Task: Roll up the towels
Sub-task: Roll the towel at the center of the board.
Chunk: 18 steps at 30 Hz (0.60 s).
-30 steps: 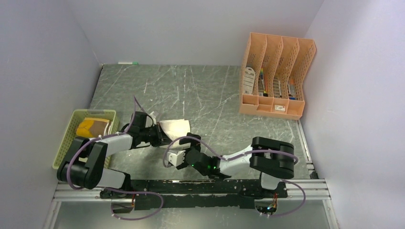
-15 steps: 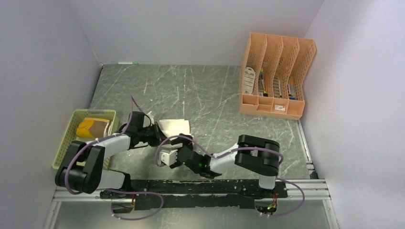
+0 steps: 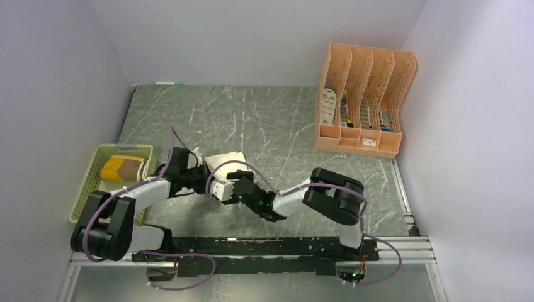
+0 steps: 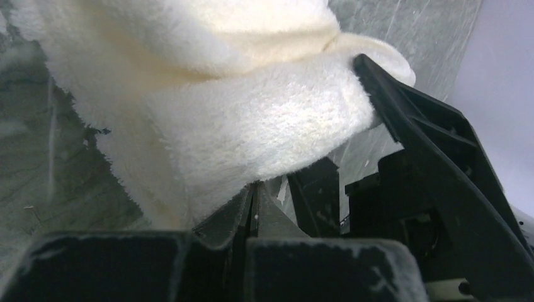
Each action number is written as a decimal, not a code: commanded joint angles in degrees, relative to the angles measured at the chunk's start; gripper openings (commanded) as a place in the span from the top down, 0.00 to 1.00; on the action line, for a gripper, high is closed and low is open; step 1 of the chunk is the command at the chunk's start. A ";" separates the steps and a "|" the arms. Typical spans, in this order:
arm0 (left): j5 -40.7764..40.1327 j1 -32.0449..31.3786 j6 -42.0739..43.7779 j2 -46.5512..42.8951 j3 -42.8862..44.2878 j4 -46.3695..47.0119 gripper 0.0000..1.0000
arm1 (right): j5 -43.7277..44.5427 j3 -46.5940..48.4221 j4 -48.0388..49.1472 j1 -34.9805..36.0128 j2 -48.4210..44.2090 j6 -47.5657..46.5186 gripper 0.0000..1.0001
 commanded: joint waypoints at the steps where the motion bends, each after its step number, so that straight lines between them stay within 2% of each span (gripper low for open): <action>1: -0.68 0.84 1.39 -0.78 0.32 -1.91 0.93 | -6.08 0.66 -10.22 -2.84 1.02 2.92 0.44; 7: -0.68 1.11 1.83 -0.87 0.91 -2.58 0.93 | -14.77 3.70 -19.09 -5.53 -0.07 5.71 0.73; 10: -0.82 1.44 2.79 -1.68 2.43 -4.24 0.93 | -24.13 7.54 -27.99 -7.97 -0.53 7.44 0.80; 14: -0.89 1.90 5.56 -5.56 6.61 -8.94 0.93 | -37.52 14.44 -38.47 -12.99 -1.40 10.32 0.83; 18: -2.11 2.30 8.89 -9.36 11.96 -15.18 0.93 | -44.65 19.46 -46.80 -15.55 -1.87 10.83 0.83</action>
